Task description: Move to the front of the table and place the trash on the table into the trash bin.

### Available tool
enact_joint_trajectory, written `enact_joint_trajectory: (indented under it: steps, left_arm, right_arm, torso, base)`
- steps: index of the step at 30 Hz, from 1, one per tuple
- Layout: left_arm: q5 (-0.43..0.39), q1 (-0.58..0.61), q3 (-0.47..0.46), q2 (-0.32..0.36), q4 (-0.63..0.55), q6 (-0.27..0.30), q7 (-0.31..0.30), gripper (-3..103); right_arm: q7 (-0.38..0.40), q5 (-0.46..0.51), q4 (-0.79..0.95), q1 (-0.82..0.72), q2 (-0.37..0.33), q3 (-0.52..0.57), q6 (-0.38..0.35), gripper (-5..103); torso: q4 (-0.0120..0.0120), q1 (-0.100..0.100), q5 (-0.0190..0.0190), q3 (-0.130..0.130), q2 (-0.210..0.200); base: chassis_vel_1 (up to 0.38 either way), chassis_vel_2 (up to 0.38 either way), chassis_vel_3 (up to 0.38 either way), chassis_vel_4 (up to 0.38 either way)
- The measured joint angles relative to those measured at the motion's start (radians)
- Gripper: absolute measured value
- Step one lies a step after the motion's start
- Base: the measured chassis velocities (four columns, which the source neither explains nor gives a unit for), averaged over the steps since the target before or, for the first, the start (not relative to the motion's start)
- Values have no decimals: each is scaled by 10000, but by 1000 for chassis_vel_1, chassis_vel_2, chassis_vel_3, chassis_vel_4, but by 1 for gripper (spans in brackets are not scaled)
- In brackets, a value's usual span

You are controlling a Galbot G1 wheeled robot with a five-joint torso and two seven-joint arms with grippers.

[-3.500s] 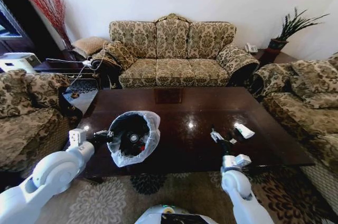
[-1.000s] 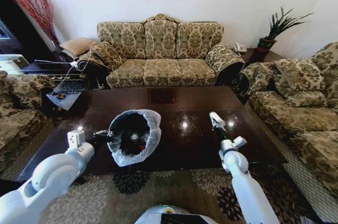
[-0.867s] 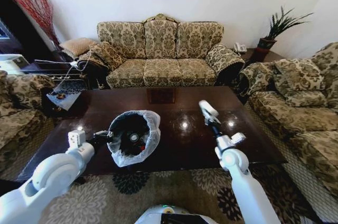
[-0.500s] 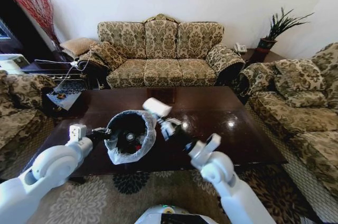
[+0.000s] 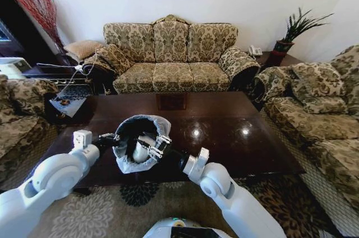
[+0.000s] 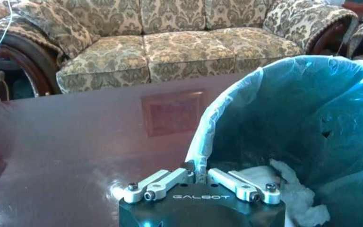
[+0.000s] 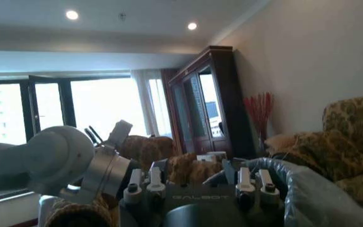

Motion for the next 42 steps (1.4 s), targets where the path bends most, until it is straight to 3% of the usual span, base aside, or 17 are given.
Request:
enact_joint_trajectory:
  steps: [4, 6, 7, 9, 10, 11, 13, 17, 18, 21, 23, 26, 34, 37, 38, 40, 42]
  left_arm:
    - [-75, -16, -491, -356, 80, 0, -138, 0]
    - [-379, 289, -1614, -829, 119, 15, -376, 0]
    - [-379, 289, -1614, -829, 119, 15, -376, 0]
    - [-704, 683, -2851, -1277, 155, 24, -644, 0]
    - [-704, 683, -2851, -1277, 155, 24, -644, 0]
    - [-899, 1045, -3781, -1630, 160, 1, -848, 0]
    - [-1023, 1444, -4954, -2229, 137, -61, -1130, 0]
    - [-1402, 1891, -6322, -3292, 78, -280, -1418, 0]
    - [-1402, 1891, -6322, -3292, 78, -280, -1418, 0]
    - [-1586, 2038, -6839, -4976, 91, -506, -1623, 0]
    - [-1557, 2000, -6915, -5368, 138, -540, -1587, 0]
    - [-1333, 1875, -7219, -6596, 530, -852, -1602, 0]
    - [-681, 1625, -7381, -7649, 1649, -1545, -1713, 0]
    - [-524, 1404, -7214, -7837, 2659, -2098, -2258, 0]
    - [-524, 1404, -7214, -7837, 2659, -2098, -2258, 0]
    - [-346, 1262, -7021, -7854, 3455, -2762, -2553, 0]
    - [-291, 1221, -6971, -7866, 3839, -2958, -2632, 0]
  right_arm:
    - [159, 29, 413, -276, 56, 451, 287, 69]
    - [1482, -9, 1074, -702, 292, 1068, 163, 80]
    - [1482, -9, 1074, -702, 292, 1068, 163, 80]
    - [2288, -281, 1320, -1207, 515, 1649, 243, 80]
    - [2288, -281, 1320, -1207, 515, 1649, 243, 80]
    - [2614, -595, 1353, -1567, 685, 2120, 357, 90]
    - [2955, -940, 1301, -1968, 983, 2722, 646, 99]
    - [3136, -1181, 1057, -2335, 1657, 3664, 914, 100]
    - [3136, -1181, 1057, -2335, 1657, 3664, 914, 100]
    - [3367, -1175, 1482, -2679, 2368, 3943, 732, 100]
    - [3374, -1173, 1574, -2771, 2343, 3942, 730, 100]
    - [3358, -1110, 1733, -3124, 1903, 4151, 963, 100]
    - [3138, -991, 1752, -3393, 1797, 4415, 1352, 100]
    - [3067, -1052, 1680, -3511, 1790, 4369, 1573, 100]
    - [3067, -1052, 1680, -3511, 1790, 4369, 1573, 100]
    - [3116, -1075, 1642, -3508, 1796, 4348, 1632, 100]
    - [3129, -1107, 1626, -3503, 1800, 4350, 1637, 100]
  torso:
    - [-3, 1, -1, 0, 0]
    - [-4, 1, -3, 0, 0]
    - [-4, 1, -3, 0, 0]
    - [-1, 0, 2, -1, 0]
    - [-1, 0, 2, -1, 0]
    - [0, 0, -1, -2, 0]
    - [-2, 0, -1, -2, 0]
    - [0, 0, 7, -2, 0]
    - [0, 0, 7, -2, 0]
    - [0, 0, -7, -2, 0]
    - [0, 1, -10, -1, 0]
    - [0, 2, 2, -1, 0]
    - [0, 2, 0, -1, 0]
    - [0, -12, 1, -6, 4]
    - [0, -12, 1, -6, 4]
    - [1, -14, -2, -9, 8]
    - [4, -13, -6, -7, 8]
  base:
    - [0, 0, 0, 0]
    - [0, 0, 0, 0]
    - [0, 0, 0, 0]
    - [0, 0, 0, 0]
    - [0, 0, 0, 0]
    - [0, 0, 0, 0]
    - [0, 0, 0, 0]
    - [0, 0, 0, 0]
    - [0, 0, 0, 0]
    - [7, -14, -18, 12]
    - [20, -69, -53, 37]
    - [79, -92, -117, 107]
    - [187, -202, -205, 203]
    - [211, -222, -223, 224]
    - [161, -187, -217, 178]
    - [129, -121, -86, 153]
    - [66, -95, -34, 129]
